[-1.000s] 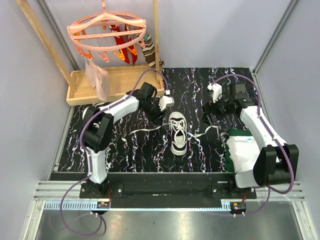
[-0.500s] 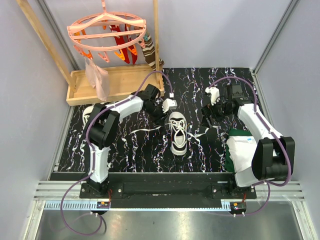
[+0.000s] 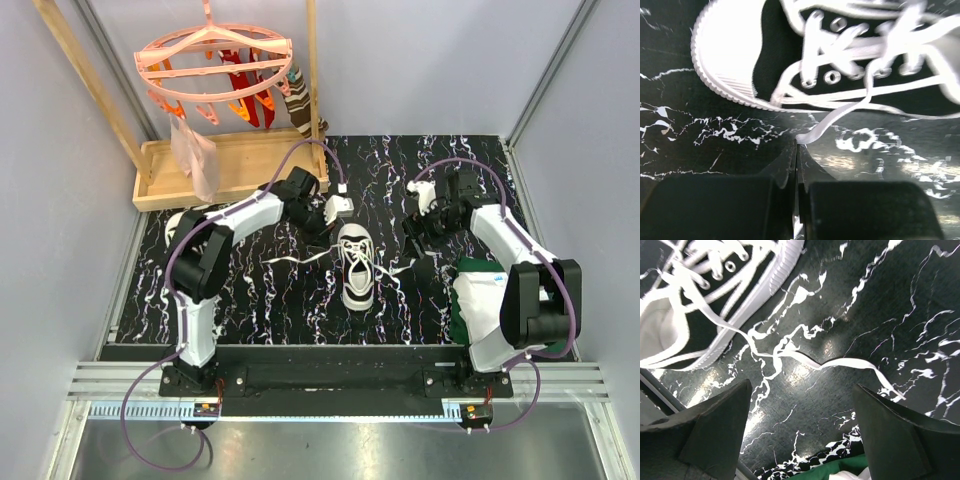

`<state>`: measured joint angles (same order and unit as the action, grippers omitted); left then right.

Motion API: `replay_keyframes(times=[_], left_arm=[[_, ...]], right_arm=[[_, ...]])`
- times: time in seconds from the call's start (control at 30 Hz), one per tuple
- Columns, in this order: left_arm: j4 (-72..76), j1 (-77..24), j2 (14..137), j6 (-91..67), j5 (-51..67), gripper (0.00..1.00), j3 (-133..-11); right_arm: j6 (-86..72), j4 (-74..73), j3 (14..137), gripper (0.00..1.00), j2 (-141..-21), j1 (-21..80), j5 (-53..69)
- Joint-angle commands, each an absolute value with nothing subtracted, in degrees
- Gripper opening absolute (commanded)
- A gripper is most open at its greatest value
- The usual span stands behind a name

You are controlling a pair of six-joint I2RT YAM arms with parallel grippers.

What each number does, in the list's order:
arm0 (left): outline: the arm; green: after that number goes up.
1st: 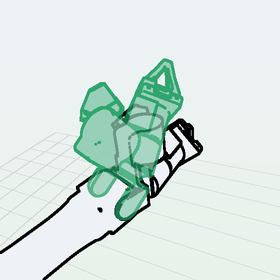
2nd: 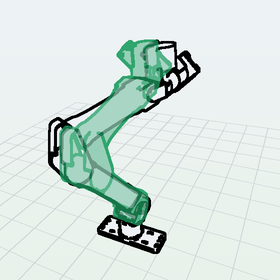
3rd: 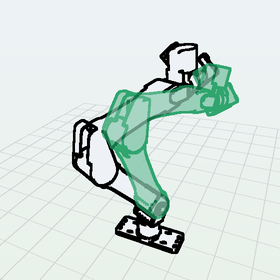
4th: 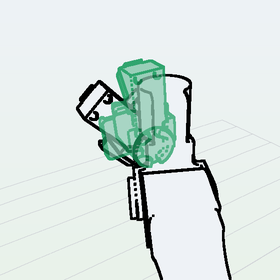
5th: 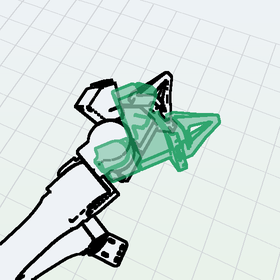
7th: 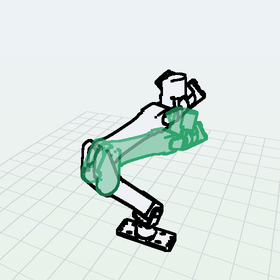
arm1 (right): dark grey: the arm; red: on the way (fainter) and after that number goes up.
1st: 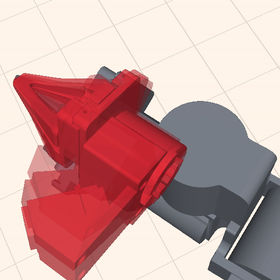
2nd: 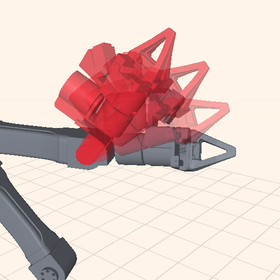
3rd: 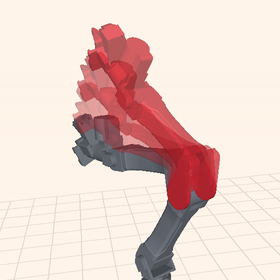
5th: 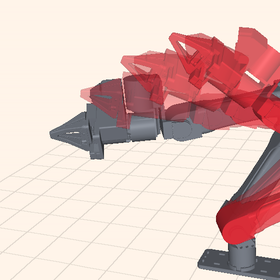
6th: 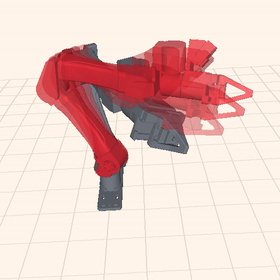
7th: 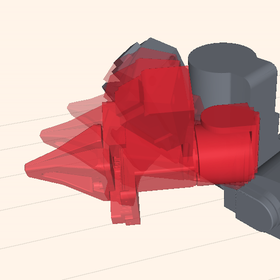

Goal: Tie the shoes

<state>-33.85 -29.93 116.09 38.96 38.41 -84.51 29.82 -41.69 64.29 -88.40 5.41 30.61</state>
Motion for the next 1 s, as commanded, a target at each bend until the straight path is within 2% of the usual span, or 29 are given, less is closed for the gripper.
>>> replay_keyframes(times=[0.0, 0.33, 0.63, 0.87, 0.97], left_arm=[[-30.07, -29.88, 108.11, 34.21, 44.64, 0.0, -82.62], [-15.3, -29.88, 102.48, 18.03, 46.41, 0.0, -76.56], [-6.51, -29.79, 101.08, 7.56, 47.11, 0.0, -72.25], [-5.71, -29.71, 100.72, 6.5, 47.46, 0.0, -71.46], [-5.71, -29.79, 100.72, 7.03, 47.46, 0.0, -71.28]], right_arm=[[30.59, -41.48, 63.2, 0.88, -90.35, 5.45, 28.92], [29.27, -41.31, 61.88, 0.79, -91.84, 5.45, 30.67], [32.16, -41.05, 60.47, 0.74, -93.16, 6.68, 32.79], [32.61, -37.62, 60.73, 0.72, -94.57, 8.26, 21.89], [26.82, -36.56, 62.13, 0.65, -95.27, 8.35, 16.62]])
